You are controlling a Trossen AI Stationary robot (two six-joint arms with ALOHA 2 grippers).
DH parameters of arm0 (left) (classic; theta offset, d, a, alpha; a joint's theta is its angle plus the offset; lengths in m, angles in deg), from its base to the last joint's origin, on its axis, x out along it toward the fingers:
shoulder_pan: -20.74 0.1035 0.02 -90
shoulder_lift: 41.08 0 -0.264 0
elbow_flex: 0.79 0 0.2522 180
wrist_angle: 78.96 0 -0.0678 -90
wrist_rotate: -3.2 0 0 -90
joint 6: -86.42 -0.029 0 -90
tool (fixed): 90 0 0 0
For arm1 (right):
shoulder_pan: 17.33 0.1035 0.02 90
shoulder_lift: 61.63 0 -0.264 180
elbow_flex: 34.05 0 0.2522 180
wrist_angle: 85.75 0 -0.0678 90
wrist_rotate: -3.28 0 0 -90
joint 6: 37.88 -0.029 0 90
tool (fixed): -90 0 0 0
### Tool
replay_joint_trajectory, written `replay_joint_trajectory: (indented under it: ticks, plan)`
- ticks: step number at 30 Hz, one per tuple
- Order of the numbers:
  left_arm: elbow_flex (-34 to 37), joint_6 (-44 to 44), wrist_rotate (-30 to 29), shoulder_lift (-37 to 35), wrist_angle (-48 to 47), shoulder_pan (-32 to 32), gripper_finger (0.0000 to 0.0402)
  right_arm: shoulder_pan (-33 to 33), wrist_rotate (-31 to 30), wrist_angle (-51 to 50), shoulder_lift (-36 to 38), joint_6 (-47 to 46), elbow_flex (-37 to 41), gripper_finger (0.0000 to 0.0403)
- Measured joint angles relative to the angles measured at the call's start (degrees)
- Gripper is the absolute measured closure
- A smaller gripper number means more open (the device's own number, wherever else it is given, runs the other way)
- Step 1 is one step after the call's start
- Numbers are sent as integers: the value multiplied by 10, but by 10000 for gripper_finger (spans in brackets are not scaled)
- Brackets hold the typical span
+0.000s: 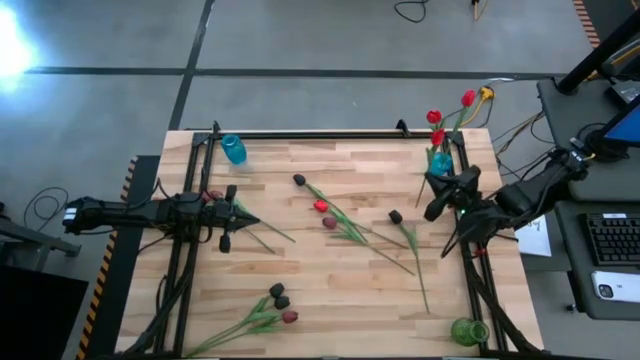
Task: Sort flowers into vase by color
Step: Put the red tulip into the right blue vase
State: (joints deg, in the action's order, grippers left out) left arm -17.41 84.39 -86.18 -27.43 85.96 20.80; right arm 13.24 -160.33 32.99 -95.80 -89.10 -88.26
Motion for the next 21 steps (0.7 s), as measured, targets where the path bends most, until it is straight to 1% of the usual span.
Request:
replay_joint_trajectory:
  ticks: [2,4,10,12,17,21]
  plan:
    - [0,0,0,0,0,0,402,3,-6,-1,23,18,-1,394]
    - [0,0,0,0,0,0,402,3,-28,0,44,39,-4,394]
    - [0,0,0,1,0,0,402,3,-150,-15,95,75,-1,394]
    - [0,0,0,0,0,0,402,0,-169,-16,108,90,-1,394]
    - [0,0,0,2,-1,0,402,-31,-167,-19,122,107,8,394]
    - [0,0,0,2,0,0,402,-75,-166,-33,124,108,26,394]
